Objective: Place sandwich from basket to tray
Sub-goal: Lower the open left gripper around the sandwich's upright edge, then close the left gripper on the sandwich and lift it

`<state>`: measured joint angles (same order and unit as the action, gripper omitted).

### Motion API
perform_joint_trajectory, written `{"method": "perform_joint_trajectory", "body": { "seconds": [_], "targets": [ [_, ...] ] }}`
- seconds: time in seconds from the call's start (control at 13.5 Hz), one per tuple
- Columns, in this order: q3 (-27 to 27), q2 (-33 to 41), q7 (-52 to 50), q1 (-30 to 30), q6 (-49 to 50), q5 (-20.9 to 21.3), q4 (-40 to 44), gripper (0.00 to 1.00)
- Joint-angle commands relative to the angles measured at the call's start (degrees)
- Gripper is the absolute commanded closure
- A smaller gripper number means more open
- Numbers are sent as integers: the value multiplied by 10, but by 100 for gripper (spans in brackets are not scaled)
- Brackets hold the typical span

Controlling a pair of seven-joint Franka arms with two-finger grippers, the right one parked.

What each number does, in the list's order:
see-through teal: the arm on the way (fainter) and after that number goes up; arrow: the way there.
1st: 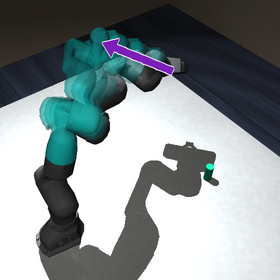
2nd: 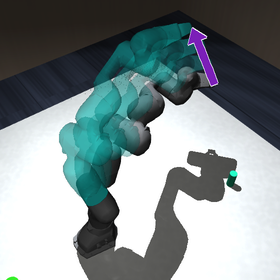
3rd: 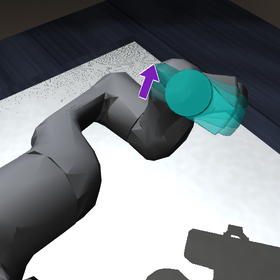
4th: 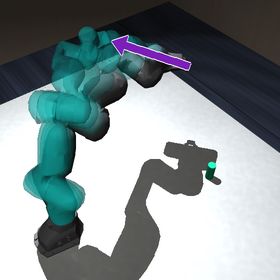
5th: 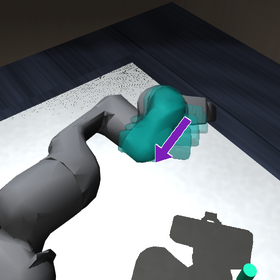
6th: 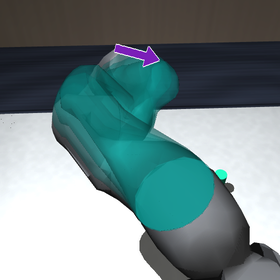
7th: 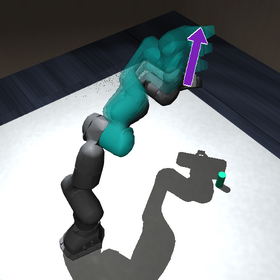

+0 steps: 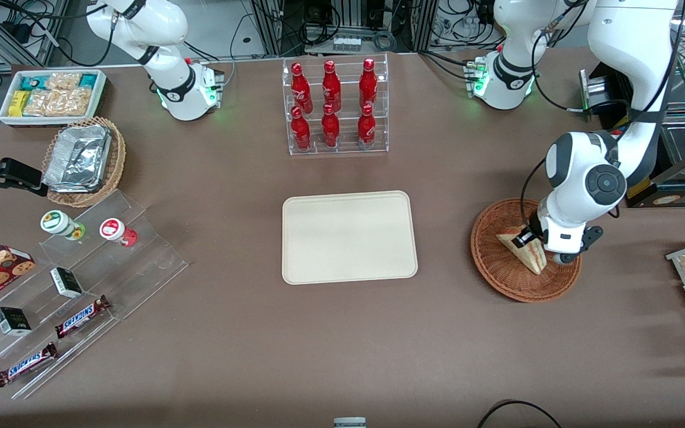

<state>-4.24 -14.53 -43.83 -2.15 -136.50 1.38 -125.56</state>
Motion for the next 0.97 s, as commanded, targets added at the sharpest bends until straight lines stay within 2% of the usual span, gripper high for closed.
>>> {"method": "perform_joint_trajectory", "body": {
  "seconds": [0.0,0.07,0.37,0.67,0.89],
  "targets": [
    [-1,7,-13,-2,-10,-1,-9,94],
    [-1,11,-12,-2,-4,-1,-9,99],
    [-5,37,1,-12,87,-1,30,100],
    [-6,21,37,-57,227,-3,149,100],
    [-8,0,38,-115,241,-8,195,100]
  ]
}}
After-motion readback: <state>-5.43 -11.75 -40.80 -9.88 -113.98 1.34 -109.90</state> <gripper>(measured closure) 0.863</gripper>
